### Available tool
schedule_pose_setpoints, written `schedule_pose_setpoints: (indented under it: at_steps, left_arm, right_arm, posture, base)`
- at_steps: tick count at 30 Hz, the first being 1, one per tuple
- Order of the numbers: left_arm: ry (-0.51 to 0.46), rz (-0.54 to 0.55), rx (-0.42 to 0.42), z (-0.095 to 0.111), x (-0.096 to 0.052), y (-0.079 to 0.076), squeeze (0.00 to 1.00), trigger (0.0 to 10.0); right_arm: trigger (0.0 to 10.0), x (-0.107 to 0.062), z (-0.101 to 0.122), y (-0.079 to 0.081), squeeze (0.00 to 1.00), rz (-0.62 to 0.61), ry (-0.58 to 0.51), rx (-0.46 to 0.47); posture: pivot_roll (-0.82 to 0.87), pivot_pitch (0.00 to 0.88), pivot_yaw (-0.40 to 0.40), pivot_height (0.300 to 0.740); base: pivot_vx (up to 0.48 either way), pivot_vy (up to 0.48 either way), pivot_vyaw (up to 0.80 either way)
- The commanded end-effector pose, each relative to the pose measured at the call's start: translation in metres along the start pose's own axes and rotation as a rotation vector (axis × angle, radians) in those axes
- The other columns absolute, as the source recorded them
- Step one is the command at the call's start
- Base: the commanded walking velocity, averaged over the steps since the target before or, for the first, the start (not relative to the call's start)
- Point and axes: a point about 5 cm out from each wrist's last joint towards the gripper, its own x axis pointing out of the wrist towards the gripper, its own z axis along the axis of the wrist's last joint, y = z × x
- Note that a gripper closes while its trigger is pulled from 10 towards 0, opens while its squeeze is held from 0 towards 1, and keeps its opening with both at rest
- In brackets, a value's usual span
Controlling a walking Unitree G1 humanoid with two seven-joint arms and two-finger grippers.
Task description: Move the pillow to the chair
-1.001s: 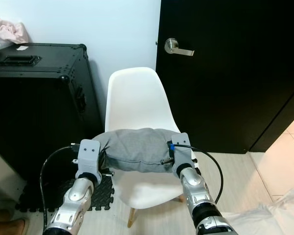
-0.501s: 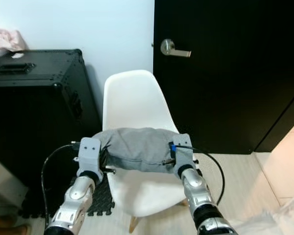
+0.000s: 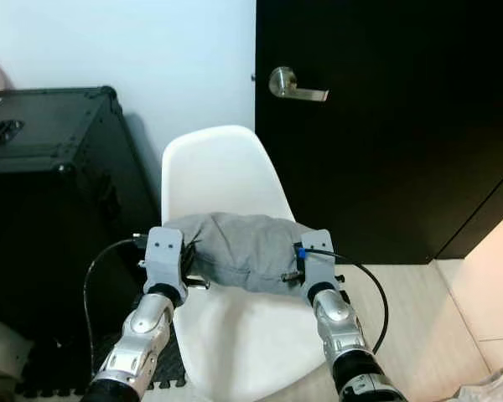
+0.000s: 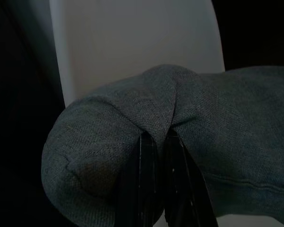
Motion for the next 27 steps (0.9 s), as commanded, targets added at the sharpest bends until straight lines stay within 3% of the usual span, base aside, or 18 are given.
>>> schedule_pose_setpoints:
  at_steps: [1,7,15,27]
  left_arm:
    - [-0.021,-0.083,0.033,0.003,-0.001,-0.017,0.0,10.0]
    - [-0.019,-0.073,0.058,0.003,-0.001,-0.003,0.0,10.0]
    - [-0.023,-0.06,0.069,0.005,0.001,0.004,0.0,10.0]
    - [0.015,0.02,0.038,-0.004,-0.003,0.022,0.0,10.0]
  right_arm:
    - [10.0,0.001,0.006,0.013,0.0,0.048,-0.049,0.006]
    - [10.0,0.001,0.005,0.012,0.0,0.039,-0.049,0.017]
    - [10.0,0.001,0.005,0.014,0.0,0.04,-0.05,0.023]
    - [10.0,0.003,0.007,0.013,0.0,0.049,-0.048,0.007]
  posture:
    - [0.07,0.03,0.004,0.74]
    - [0.08,0.029,0.013,0.74]
    - [0.09,0.033,0.015,0.74]
    - [0.08,0.036,-0.006,0.74]
  base:
    - [0.0,0.0,0.0]
    - [0.0,0.0,0.0]
    - [0.0,0.0,0.0]
    - [0.0,0.0,0.0]
